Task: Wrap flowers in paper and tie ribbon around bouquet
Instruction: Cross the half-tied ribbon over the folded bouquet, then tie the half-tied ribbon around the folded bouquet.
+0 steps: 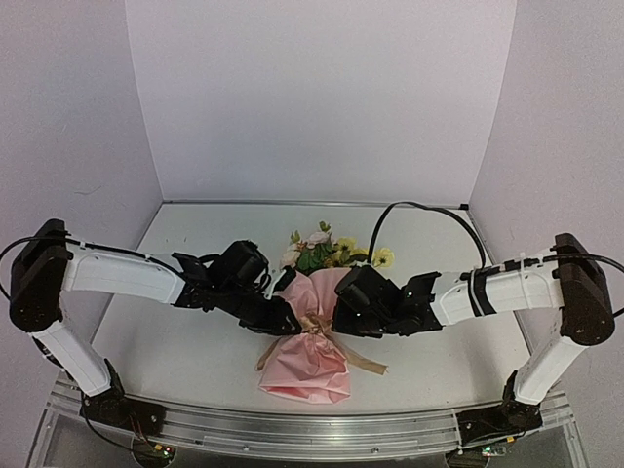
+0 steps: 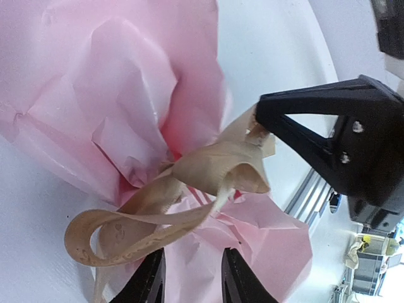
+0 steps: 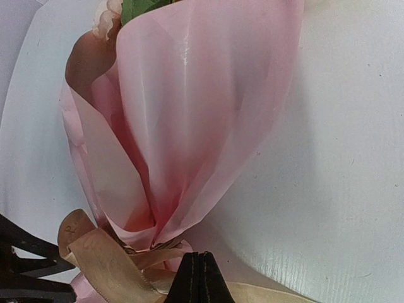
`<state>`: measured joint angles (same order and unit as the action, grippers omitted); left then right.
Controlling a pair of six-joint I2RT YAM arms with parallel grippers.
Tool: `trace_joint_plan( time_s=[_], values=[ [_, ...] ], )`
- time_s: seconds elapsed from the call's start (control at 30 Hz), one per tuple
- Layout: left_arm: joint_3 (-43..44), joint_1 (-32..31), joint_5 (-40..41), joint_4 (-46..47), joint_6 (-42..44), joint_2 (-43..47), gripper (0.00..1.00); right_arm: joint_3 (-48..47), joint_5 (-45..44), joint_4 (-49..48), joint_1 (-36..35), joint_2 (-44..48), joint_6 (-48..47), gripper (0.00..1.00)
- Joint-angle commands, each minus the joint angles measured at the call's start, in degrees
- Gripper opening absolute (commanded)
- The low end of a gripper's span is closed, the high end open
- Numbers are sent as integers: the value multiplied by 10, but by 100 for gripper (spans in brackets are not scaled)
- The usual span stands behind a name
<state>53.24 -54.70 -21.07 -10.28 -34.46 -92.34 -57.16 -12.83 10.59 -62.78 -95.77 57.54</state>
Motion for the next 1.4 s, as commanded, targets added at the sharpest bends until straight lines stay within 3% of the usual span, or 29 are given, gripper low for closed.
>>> trace_joint_plan(
  time_s=[0.0,0.17,0.37,0.57,1.07,1.2,1.37],
  values=[
    [16,4,-8,-26,12,61,33,-22,-11,-7,-2,11,3,0],
    [-27,48,-1,-19,-14,99,36,-17,-8,-16,-3,13,6,0],
    [-78,92,-56,51,-24,72,43,-15,1,-23,-2,9,9,0],
    [-97,96,-100,136,-45,39,54,-6,1,-29,-2,10,14,0],
    [-107,98,-105,194,-68,-28,59,1,0,-41,-2,11,17,0],
    [-111,97,-111,207,-80,-31,54,4,-1,-43,-3,11,20,0],
    [-116,97,-121,222,-103,-24,32,5,-2,-45,-2,11,21,0]
  ],
)
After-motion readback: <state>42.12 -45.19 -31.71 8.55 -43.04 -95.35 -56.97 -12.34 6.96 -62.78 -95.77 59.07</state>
